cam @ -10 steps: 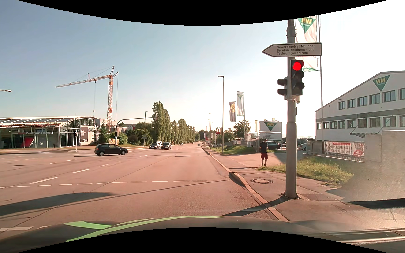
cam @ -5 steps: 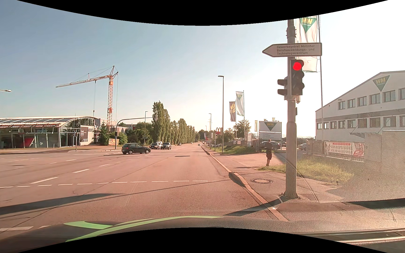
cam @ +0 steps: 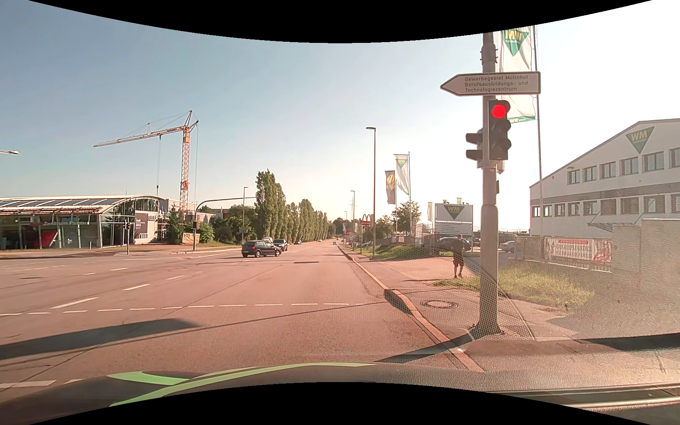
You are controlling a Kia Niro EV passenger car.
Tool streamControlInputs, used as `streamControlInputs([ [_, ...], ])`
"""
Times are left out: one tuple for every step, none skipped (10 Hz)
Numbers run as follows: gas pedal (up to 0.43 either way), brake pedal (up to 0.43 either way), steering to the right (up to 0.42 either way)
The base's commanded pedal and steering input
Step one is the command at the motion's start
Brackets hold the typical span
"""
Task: Follow the waypoints while adhering to traffic rules and regulations
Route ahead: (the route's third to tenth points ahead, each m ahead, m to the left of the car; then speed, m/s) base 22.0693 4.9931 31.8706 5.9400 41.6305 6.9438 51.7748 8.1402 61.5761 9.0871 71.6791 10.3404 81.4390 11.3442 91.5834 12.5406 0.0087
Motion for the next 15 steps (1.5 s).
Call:
streamControlInputs([
  [0.0, 0.409, -0.021],
  [0.0, 0.402, -0.021],
  [0.0, 0.402, -0.021],
  [0.0, 0.396, -0.021],
  [0.0, 0.39, -0.021],
  [0.0, 0.39, -0.021],
  [0.0, 0.384, -0.021],
  [0.0, 0.384, -0.021],
  [0.0, 0.384, -0.021],
  [0.0, 0.384, -0.021],
  [0.0, 0.384, -0.021],
  [0.0, 0.384, -0.021],
  [0.0, 0.384, -0.021],
  [0.0, 0.384, -0.021],
  [0.0, 0.384, -0.021],
])
